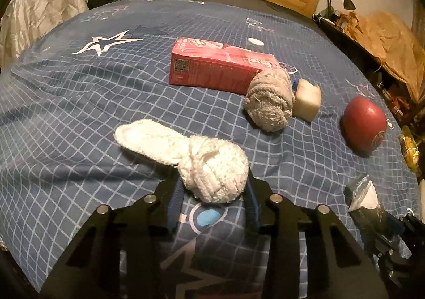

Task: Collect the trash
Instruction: 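Carry the towel and tissue pack over the white bucket with both grippers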

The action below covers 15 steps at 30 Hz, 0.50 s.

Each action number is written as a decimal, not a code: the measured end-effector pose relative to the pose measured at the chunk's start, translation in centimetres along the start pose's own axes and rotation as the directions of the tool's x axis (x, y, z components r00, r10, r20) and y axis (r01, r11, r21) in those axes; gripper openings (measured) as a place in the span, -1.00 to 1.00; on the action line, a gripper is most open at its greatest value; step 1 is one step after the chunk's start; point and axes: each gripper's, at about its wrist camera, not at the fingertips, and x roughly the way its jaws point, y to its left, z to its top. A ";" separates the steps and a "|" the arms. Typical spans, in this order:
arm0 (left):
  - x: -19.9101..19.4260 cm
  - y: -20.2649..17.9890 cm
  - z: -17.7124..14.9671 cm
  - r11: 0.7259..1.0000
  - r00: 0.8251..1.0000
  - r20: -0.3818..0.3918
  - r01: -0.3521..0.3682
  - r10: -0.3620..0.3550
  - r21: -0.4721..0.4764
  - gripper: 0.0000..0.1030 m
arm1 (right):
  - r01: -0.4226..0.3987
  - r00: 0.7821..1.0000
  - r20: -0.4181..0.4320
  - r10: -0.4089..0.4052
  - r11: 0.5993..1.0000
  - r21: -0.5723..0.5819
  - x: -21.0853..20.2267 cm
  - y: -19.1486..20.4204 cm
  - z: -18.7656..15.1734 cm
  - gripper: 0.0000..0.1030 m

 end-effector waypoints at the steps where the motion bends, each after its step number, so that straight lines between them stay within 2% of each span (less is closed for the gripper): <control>1: -0.2 0.0 0.0 1.000 1.000 0.002 -0.006 0.006 -0.002 -0.28 | -0.001 1.000 0.008 0.001 1.000 0.013 -0.3 -0.1 0.0 -0.25; 7: -3.3 -1.7 -1.1 0.998 0.997 0.046 -0.057 0.056 0.005 -0.28 | 0.010 0.994 0.105 -0.020 0.995 0.099 -4.2 -1.0 -0.5 -0.25; 10: -5.4 -4.2 -1.2 0.997 0.994 0.095 -0.061 0.056 0.051 -0.28 | 0.028 0.985 0.164 -0.049 0.991 0.130 -7.0 -1.8 -0.5 -0.25; 15: -8.4 -10.9 -1.1 0.982 0.983 0.182 -0.049 0.015 0.184 -0.28 | 0.087 0.960 0.249 -0.132 0.979 0.182 -12.8 -4.6 -1.4 -0.25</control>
